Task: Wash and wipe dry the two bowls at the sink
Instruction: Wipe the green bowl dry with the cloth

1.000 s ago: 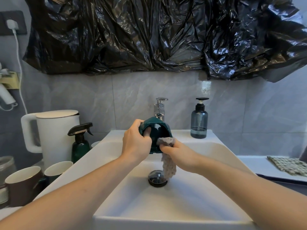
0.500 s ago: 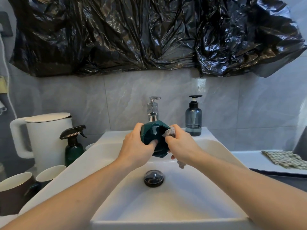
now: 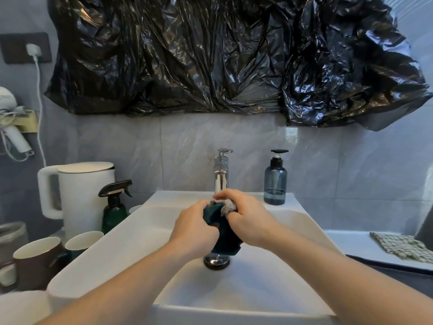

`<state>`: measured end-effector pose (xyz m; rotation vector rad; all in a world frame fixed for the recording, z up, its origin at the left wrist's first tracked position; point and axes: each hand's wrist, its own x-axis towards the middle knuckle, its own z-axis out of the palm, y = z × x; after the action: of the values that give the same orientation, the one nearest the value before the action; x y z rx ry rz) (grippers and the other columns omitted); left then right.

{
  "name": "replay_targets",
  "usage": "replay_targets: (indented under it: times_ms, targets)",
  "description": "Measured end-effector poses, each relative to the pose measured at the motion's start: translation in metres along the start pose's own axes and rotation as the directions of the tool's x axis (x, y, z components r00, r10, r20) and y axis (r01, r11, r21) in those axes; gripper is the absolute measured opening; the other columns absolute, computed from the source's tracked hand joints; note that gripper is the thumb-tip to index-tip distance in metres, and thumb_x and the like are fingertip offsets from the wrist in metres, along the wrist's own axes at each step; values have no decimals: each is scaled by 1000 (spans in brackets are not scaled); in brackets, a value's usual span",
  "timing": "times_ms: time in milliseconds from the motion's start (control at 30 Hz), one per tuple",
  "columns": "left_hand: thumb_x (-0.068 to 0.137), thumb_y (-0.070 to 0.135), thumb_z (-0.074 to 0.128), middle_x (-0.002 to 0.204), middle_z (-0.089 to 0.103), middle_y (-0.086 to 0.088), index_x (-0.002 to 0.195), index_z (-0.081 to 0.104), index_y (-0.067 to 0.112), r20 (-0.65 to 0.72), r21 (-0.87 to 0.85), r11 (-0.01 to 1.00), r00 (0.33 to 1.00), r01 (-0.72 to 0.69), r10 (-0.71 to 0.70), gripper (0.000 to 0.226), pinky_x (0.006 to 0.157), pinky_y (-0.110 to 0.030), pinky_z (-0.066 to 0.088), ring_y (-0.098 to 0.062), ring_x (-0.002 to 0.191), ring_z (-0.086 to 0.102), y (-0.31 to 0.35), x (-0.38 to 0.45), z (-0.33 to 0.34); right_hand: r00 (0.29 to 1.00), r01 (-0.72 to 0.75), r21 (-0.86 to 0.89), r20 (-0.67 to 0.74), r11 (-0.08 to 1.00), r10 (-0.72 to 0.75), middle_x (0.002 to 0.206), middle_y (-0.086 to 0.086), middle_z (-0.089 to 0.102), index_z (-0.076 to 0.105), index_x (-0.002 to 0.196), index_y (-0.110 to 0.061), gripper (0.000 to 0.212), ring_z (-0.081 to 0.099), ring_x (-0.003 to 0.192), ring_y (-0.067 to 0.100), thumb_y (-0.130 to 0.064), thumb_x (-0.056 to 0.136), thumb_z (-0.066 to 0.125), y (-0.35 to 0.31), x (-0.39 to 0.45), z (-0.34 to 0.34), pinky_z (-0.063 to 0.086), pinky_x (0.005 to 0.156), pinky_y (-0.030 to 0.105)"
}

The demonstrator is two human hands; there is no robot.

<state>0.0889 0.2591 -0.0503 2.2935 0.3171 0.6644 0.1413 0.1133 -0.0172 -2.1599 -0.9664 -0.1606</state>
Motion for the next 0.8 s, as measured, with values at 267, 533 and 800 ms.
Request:
replay_targets:
  times_ms: [267, 533, 800]
  targets:
    - [85, 7, 68, 90, 71, 8, 98, 63, 28, -111, -50, 996, 991, -79, 73, 25, 79, -40, 58, -18, 88, 65, 10, -22, -12, 987, -147, 147, 80, 978, 136, 108, -1, 67, 52, 123, -32, 30, 67, 75, 7, -14, 101, 45, 8, -33, -7, 55, 63, 28]
    - [89, 8, 71, 95, 71, 9, 102, 63, 31, -52, -134, 987, 995, -93, 87, 28, 88, -47, 60, -17, 93, 66, 4, -35, -17, 995, 62, 98, -81, 993, -55, 142, -17, 49, 39, 150, -39, 65, 49, 129, 6, -3, 96, 45, 0, -64, 7, 41, 107, 20]
    - [92, 15, 72, 99, 71, 8, 106, 61, 32, -70, -176, 979, 994, -100, 89, 24, 92, -49, 61, -19, 98, 66, 8, -38, -18, 995, -70, 197, -53, 978, 82, 124, -9, 64, 40, 140, -40, 40, 64, 101, 8, -19, 106, 45, -2, -66, 10, 49, 70, 15]
